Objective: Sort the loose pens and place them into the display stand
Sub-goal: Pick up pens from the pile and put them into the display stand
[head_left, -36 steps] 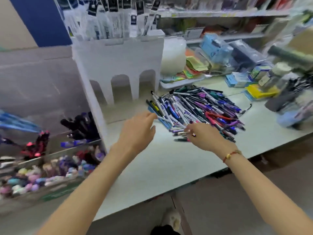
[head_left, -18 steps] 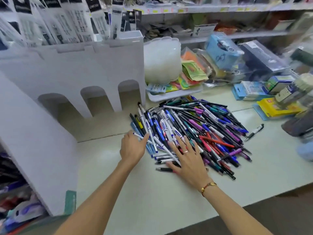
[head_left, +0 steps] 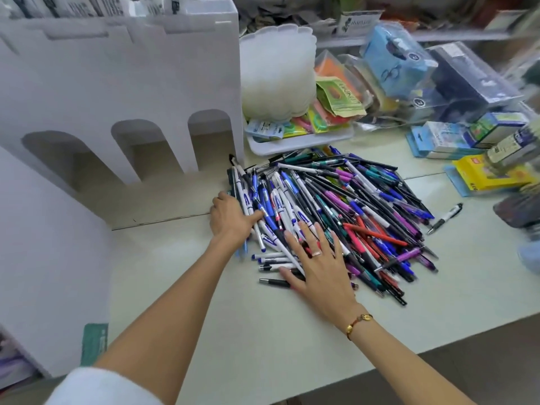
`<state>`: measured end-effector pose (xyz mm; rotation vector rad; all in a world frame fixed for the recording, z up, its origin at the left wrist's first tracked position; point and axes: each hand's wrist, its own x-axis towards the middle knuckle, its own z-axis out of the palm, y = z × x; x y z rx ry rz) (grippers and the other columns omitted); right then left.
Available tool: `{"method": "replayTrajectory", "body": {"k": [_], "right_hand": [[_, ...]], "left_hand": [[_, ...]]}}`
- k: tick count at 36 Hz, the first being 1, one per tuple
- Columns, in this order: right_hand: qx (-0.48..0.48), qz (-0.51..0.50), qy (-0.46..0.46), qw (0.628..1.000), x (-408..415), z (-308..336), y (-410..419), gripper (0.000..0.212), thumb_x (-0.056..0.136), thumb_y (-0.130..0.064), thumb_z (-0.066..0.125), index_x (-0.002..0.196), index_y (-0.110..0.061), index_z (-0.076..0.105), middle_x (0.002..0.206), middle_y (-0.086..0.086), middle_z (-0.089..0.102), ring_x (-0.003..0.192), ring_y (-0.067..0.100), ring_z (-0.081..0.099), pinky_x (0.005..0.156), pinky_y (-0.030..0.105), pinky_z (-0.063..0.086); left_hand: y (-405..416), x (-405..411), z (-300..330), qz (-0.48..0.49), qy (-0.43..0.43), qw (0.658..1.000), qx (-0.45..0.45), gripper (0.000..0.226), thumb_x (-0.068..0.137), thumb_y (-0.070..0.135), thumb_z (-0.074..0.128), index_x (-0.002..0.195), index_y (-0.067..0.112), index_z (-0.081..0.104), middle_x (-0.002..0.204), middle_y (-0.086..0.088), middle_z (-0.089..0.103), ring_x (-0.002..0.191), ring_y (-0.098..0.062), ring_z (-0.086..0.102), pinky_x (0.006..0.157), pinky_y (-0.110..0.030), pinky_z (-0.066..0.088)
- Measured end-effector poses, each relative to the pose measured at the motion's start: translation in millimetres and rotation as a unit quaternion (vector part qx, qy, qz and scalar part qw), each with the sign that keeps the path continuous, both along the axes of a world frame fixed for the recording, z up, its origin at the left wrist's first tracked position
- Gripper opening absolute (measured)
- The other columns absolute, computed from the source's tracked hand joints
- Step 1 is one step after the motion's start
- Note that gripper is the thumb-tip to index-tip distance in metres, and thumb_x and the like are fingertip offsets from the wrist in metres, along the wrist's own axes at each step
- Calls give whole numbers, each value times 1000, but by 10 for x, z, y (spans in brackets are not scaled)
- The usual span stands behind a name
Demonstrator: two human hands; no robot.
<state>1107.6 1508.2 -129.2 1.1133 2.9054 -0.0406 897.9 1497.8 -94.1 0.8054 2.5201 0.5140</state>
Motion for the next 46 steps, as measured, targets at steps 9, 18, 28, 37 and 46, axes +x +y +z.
{"method": "replayTrajectory", "body": {"k": [9,18,28,37,46], "right_hand": [[-9,-1,4,1000,12,-7,-3,68,95,-65,22,152,-28,23,160,3,19,147,29,16,115,54,20],[-15,-10,-14,1000,0,38,-8,68,96,-65,15,152,-28,24,159,4,21,146,30,19,113,53,19],[-88,-30,50,994,-161,285,-71,79,90,-72,1,149,-28,29,157,6,25,147,30,14,115,48,2],[-560,-236,345,715,-845,775,-537,41,101,-39,41,140,-29,37,132,-3,51,98,6,61,83,25,52],[-537,-225,438,685,-967,869,-598,27,93,-12,60,119,-16,66,89,-2,70,62,-6,62,52,6,45]], "left_hand": [[-234,-172,-87,-48,26,998,13,43,93,46,54,102,4,55,101,-13,62,91,-35,58,68,-34,39],[-410,-343,-99,-41,-84,995,29,34,86,41,62,91,8,60,86,-10,63,82,-32,59,66,-34,42],[-742,-354,-27,48,-188,974,121,18,94,23,55,85,8,55,70,-8,57,65,-25,59,55,-26,44],[-748,-109,285,167,-362,876,270,35,98,26,48,67,10,48,57,-5,37,51,-16,34,51,-28,32],[-829,46,348,141,-393,862,288,14,95,18,50,89,6,55,70,-9,58,58,-20,56,55,-33,52]]}}
